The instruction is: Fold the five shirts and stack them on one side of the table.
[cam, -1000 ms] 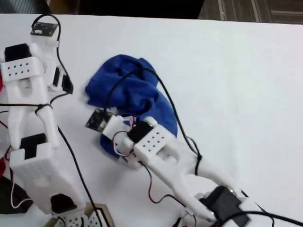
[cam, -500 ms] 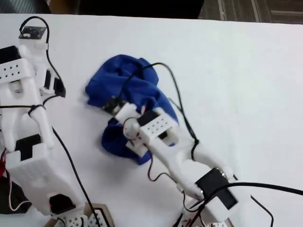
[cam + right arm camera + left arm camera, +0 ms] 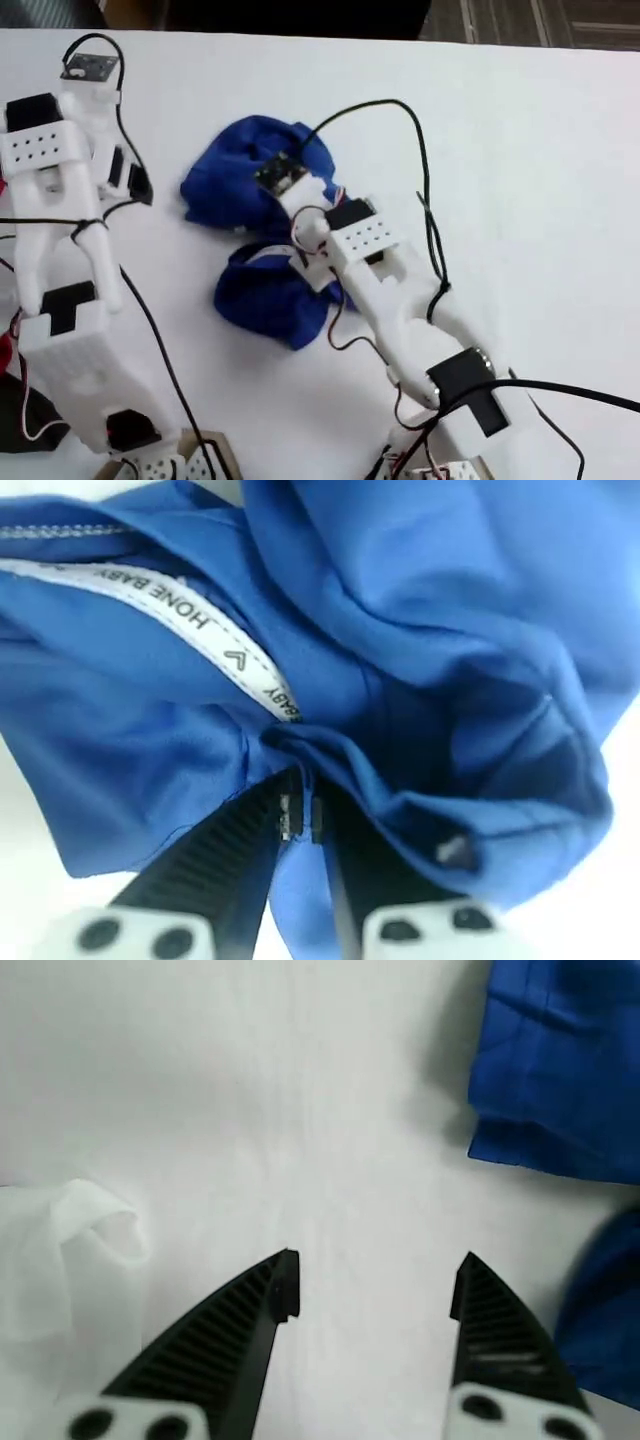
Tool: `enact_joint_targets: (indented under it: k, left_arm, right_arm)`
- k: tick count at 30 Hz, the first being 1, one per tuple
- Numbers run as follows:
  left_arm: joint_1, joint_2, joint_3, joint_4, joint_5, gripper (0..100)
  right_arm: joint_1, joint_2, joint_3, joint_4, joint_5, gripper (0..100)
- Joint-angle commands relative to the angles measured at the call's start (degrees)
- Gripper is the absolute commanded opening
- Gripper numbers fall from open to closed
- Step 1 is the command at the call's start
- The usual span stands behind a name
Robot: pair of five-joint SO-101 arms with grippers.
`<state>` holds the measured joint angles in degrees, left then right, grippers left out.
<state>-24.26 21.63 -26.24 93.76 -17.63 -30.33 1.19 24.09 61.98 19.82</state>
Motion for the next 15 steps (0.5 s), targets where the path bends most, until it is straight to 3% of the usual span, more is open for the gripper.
enact_joint_targets:
  k: [1, 5, 15]
  left_arm:
    - [0.62, -0.26, -0.4, 0.44, 0.44, 26]
    - [0.62, -0.26, -0.66, 0.44, 0.44, 26]
    - [3.34, -0.26, -0.4, 0.35, 0.09, 26]
  right_arm:
    - [1.36, -0.04, -4.31, 3.03, -0.09, 2.0]
    - [5.23, -1.27, -10.81, 9.63, 0.62, 2.0]
    - [20.7, -20.88, -18.73, 21.58, 13.27, 2.0]
